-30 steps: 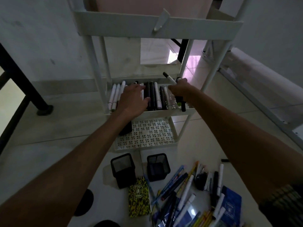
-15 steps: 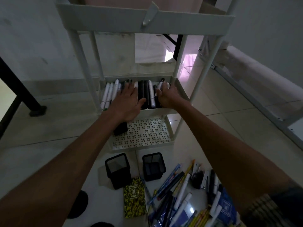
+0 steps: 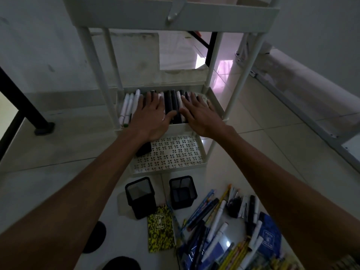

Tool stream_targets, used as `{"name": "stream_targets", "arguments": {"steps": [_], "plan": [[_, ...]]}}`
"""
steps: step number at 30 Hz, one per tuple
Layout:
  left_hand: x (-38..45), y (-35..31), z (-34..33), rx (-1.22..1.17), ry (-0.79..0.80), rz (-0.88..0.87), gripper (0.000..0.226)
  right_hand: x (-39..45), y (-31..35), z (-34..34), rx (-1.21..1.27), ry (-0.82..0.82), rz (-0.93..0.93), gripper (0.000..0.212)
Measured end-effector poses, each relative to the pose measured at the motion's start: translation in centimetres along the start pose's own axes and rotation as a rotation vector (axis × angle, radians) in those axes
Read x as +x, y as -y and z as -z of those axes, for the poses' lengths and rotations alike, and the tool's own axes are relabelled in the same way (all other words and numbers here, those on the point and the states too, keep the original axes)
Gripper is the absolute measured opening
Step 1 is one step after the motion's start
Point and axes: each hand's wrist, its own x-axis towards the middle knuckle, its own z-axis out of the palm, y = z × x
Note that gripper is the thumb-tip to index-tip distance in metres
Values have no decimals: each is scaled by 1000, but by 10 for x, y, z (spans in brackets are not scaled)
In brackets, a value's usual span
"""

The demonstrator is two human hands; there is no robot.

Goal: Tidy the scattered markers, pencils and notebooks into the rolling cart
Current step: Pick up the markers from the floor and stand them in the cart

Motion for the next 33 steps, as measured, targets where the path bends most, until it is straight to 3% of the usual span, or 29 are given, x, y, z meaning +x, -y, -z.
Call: {"name": "stream_targets", "arguments": {"steps": [4,8,15,20,24,28,33], "plan": [[-17,-33,6,-160,-198,-108,68,-31,4,3,122,-160,88,63],[-50,-66,-4,-387,-302,-208,54,-83,-1,4,187,-333,176,50],[-126,-115,-43,-406,-428,-354,36,-174,-42,-29,262,-293,40,48],[-171,-141,-98,-439,-247,-382,29,-240,-78,-68,258,-180,-56,45],[-208,-148,-148,-401,-8,-249,32,-292,-111,-91,115,129,-101,52],[-230,-145,-195,-271,178,-145,39,-327,-138,-102,-72,349,-90,73],[-241,-153,-219,-273,201,-36,53,-339,-167,-114,-191,445,-28,93]]}}
